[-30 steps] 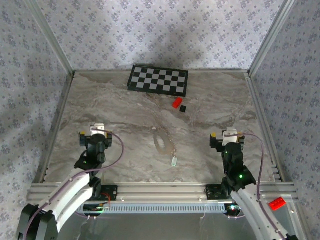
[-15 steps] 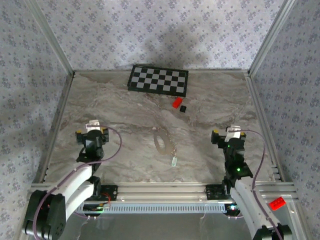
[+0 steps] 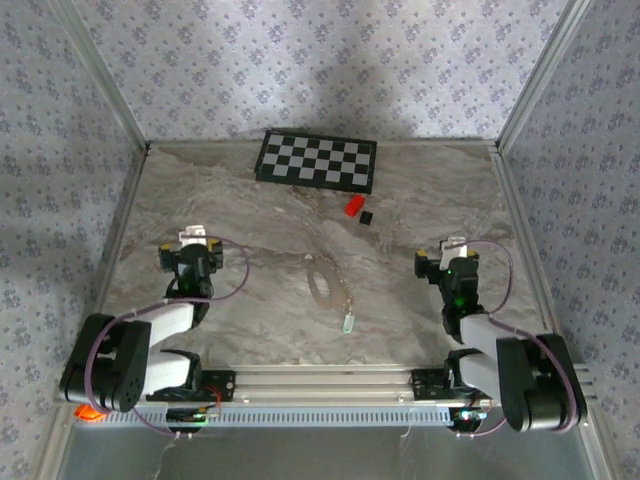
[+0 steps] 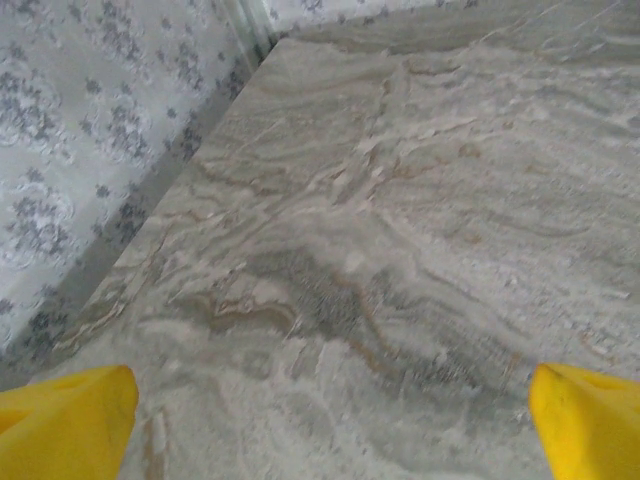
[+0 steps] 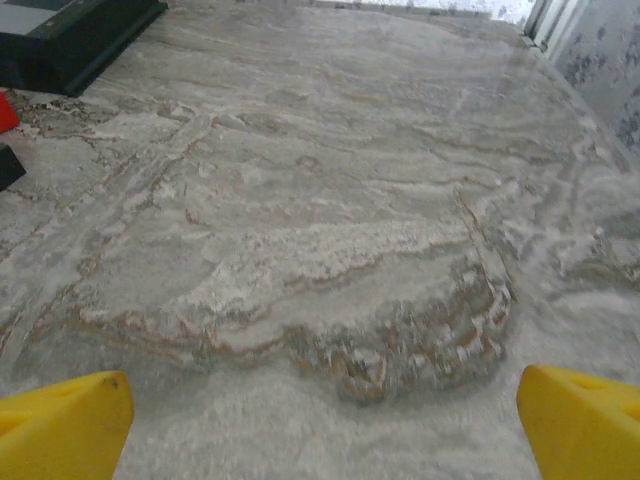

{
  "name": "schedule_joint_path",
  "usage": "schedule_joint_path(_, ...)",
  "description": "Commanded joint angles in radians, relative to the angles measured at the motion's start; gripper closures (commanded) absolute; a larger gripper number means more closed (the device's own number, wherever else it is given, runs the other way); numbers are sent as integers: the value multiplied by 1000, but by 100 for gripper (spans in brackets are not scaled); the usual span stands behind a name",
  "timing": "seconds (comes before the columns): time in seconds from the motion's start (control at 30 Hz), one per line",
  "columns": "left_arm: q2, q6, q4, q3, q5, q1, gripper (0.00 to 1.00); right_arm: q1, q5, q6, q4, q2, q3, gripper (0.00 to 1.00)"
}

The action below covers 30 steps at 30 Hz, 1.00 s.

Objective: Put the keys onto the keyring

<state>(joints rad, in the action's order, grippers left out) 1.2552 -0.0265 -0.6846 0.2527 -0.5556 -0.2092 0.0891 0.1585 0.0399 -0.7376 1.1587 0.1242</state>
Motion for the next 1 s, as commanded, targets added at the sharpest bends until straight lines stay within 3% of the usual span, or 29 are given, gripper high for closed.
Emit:
schedule_joint_path(0.0,43,-33,-148,28,40,5,1,-9,-18,37,-119,51,65,0)
schedule_joint_path(0.13,87,-46,-207,35,53,6,1,-34,-29,35,-207,121,66,0)
schedule_joint_path(0.33,188,-50,-309,41,97,22,1,-101,-62,-33,-415,356,87,0)
schedule_joint_path(0.5,217,-58,-335,41,114,25,0,-127,-123,-38,-319,373,145,0)
schedule_joint_path(0.7,218,-42,-332,43,125,40,0,-131,-54,-62,-136,366,237,1)
schedule_joint_path(0.97,217,-26,-313,50,162,60,0,-129,-53,-60,-143,371,236,0)
